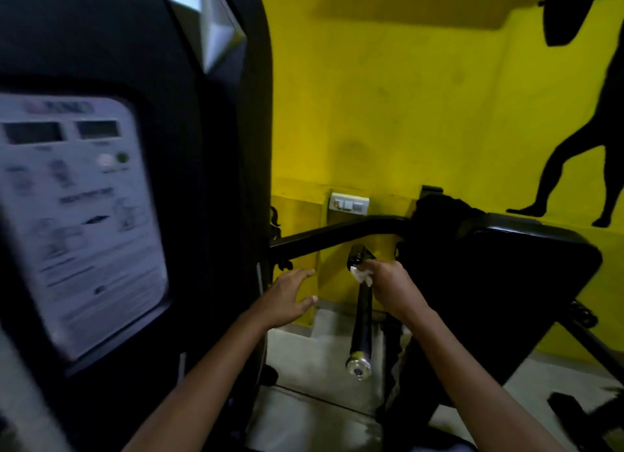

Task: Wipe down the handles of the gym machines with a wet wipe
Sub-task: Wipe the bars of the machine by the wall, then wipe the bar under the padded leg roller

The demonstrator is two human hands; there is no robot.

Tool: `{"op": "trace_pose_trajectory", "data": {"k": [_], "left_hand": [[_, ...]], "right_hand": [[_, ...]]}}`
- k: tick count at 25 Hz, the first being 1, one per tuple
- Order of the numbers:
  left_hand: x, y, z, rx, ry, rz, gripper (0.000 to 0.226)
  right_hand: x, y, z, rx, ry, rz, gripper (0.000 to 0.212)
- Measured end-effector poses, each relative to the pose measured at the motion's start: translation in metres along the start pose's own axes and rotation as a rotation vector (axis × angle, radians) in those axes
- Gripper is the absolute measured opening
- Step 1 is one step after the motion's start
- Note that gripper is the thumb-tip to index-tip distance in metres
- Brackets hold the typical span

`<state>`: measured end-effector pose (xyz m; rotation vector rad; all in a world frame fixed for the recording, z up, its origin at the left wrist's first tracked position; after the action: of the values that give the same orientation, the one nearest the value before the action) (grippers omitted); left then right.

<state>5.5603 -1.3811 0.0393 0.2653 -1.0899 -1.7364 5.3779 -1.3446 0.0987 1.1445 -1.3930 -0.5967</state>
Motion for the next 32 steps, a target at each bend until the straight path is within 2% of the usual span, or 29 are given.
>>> {"op": "trace_pose_trajectory", "data": {"k": [7, 12, 17, 23, 28, 32], "left_hand": [[-0.114, 0.077, 0.01, 0.035, 0.059, 0.077, 0.056], [-0.209, 0.131, -0.009, 0.091, 0.123, 0.131, 0.056], [-0.331, 0.202, -0.037, 0.153, 0.208, 0.19, 0.052], [-0.488, 0.309, -0.082, 0.207, 0.385, 0.303, 0.06], [-0.594, 0.371, -0.115, 0.262, 0.525, 0.429, 0.057], [-0.634, 0.398, -0.153, 0.28, 0.6, 0.492, 0.051]], "right_hand": [[-0.027, 0.007, -0.112, 0.127, 0.127, -0.035, 0.042], [-0.058, 0.002, -0.209, 0.235, 0.19, -0.043, 0.032], [-0.089, -0.016, -0.334, 0.316, 0.273, -0.087, 0.024], [-0.127, -0.04, -0.514, 0.422, 0.506, -0.136, 0.022], [-0.138, -0.068, -0.636, 0.483, 0.65, -0.187, 0.035], [-0.13, -0.093, -0.699, 0.471, 0.737, -0.195, 0.037]]}}
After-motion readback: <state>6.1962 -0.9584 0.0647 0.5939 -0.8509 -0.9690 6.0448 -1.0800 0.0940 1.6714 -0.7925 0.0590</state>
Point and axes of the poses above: each hand's wrist, its own x-axis towards the middle knuckle, its own y-axis out of the back of the hand, z = x × y, the point moved 7 cm from there along x, towards the middle knuckle, and after that the axes turned 1 degree about -x, right-handed, at the moved point
